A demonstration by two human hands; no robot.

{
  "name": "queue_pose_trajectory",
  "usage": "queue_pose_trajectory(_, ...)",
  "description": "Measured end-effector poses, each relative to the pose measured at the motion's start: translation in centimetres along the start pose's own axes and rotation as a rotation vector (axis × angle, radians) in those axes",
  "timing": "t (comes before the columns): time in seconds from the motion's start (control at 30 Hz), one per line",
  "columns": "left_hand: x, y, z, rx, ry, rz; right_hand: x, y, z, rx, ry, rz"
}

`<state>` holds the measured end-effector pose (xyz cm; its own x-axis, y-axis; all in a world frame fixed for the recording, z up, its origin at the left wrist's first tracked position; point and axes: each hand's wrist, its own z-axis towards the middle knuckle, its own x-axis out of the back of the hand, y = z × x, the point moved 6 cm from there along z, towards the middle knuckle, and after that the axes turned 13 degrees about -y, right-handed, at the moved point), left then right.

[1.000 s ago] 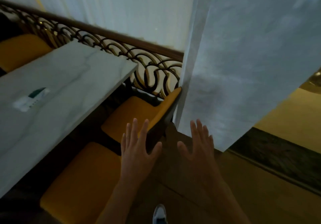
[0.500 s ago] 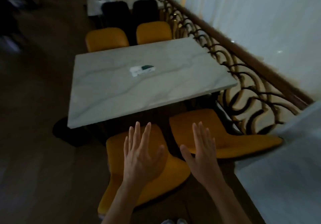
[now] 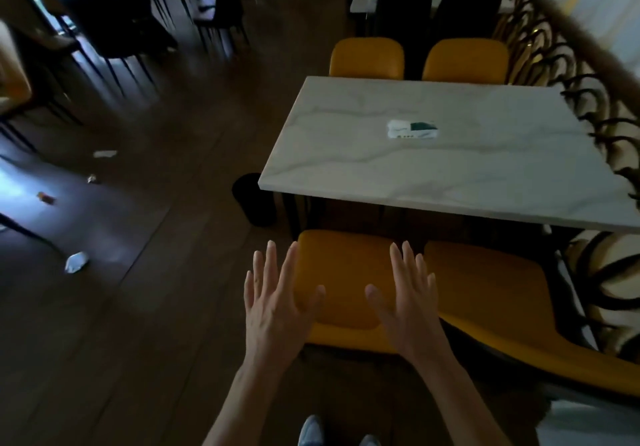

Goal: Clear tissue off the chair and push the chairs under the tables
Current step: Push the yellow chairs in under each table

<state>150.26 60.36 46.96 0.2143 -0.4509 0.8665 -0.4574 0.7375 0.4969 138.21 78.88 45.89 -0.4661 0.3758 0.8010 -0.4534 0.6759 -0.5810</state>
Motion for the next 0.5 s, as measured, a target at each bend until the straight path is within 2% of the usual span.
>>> queue_pose_trajectory(0.3,0.8,-1.2,-0.5,-0.038,-0.013,-0.083,-1.1,-1.4,-1.3,-0.043,0.030,0.024)
queue_pose_trajectory(0.37,0.1,-2.1,-0.3,-0.012,-0.062,-0.195,-1.8,-1.2,-1.7,-0.088,0.037,0.044)
queue_pose_trajectory(0.5,-2.2,-4.2,-0.3,0.121,-0.169,-0.584,-3.7,1.0,-3.1,-0.289,0.024,0.175)
